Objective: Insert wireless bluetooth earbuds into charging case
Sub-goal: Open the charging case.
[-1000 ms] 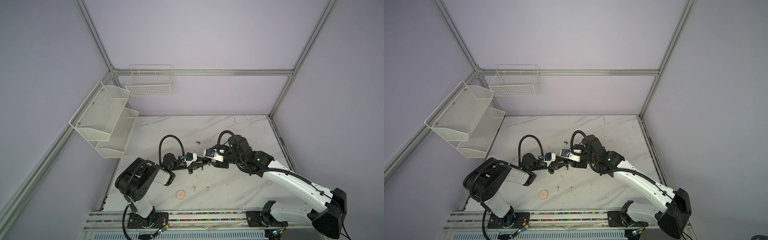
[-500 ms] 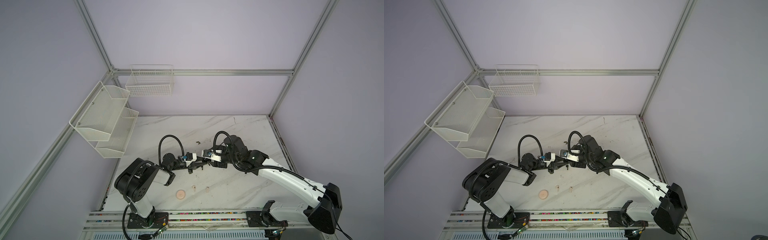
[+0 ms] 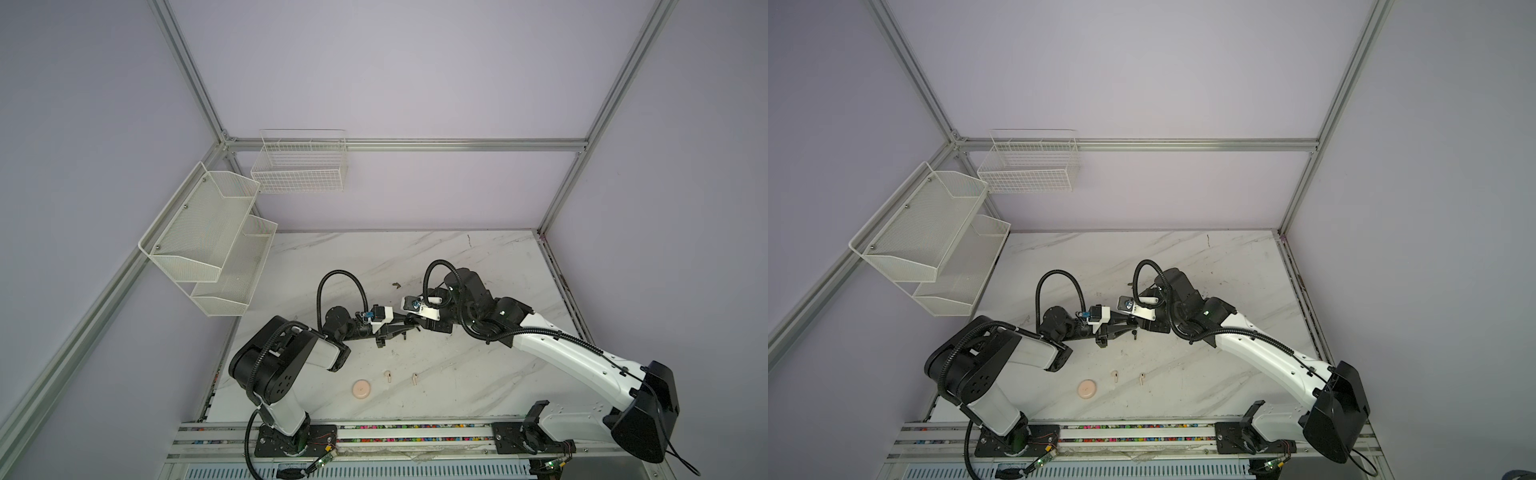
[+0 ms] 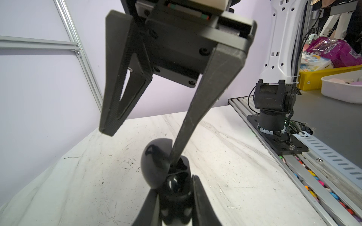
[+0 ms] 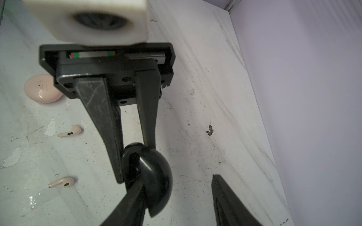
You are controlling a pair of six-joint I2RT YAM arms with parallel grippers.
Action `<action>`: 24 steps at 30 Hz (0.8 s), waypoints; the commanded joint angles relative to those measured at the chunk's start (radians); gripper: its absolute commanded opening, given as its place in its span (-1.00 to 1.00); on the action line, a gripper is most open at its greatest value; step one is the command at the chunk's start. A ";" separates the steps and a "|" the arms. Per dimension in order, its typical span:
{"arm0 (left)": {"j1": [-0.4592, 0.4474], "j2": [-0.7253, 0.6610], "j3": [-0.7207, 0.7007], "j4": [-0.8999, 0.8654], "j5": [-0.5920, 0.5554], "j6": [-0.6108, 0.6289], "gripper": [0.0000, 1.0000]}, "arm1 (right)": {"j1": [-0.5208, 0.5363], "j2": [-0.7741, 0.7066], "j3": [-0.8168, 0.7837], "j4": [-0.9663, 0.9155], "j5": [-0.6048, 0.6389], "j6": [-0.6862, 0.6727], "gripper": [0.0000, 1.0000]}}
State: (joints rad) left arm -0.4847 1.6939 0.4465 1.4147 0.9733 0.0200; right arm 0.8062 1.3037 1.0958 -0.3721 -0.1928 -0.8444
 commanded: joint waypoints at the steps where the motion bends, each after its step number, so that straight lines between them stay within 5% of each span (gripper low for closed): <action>1: 0.003 -0.028 -0.026 0.088 0.021 0.015 -1.00 | 0.006 0.008 0.037 0.009 0.017 -0.017 0.13; 24: 0.002 -0.030 -0.026 0.088 0.021 0.021 -1.00 | 0.003 0.032 0.102 -0.047 0.056 -0.049 0.17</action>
State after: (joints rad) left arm -0.4824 1.6878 0.4450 1.4357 0.9668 0.0204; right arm 0.8089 1.3304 1.1595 -0.4175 -0.1528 -0.8742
